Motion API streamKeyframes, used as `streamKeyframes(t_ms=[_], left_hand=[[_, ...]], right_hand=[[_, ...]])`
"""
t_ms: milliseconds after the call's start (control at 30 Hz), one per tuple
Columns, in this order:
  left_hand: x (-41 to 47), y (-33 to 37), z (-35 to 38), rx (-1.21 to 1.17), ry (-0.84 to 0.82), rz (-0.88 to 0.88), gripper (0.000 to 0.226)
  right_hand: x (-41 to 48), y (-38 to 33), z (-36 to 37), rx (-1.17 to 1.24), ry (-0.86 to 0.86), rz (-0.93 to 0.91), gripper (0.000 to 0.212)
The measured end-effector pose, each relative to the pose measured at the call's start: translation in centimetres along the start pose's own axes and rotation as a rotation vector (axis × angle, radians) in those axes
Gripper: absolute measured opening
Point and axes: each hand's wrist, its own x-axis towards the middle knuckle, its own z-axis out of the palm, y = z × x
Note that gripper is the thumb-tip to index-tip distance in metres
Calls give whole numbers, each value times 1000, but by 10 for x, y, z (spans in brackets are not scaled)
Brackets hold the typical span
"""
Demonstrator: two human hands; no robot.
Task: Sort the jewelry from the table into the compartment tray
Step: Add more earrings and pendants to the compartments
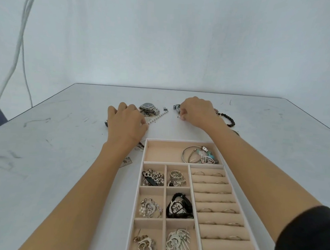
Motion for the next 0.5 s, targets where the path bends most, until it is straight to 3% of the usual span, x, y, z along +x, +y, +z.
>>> streamKeyframes(t_ms=[133, 300, 500], left_hand=[[1, 1, -2, 3, 6, -5, 16], [2, 3, 1, 8, 6, 9, 18], [1, 4, -6, -101, 13, -8, 20]], right_hand=[[3, 6, 2, 76, -14, 17, 20], [2, 21, -6, 852, -49, 274, 7], [-10, 32, -16, 1428, -112, 287, 11]])
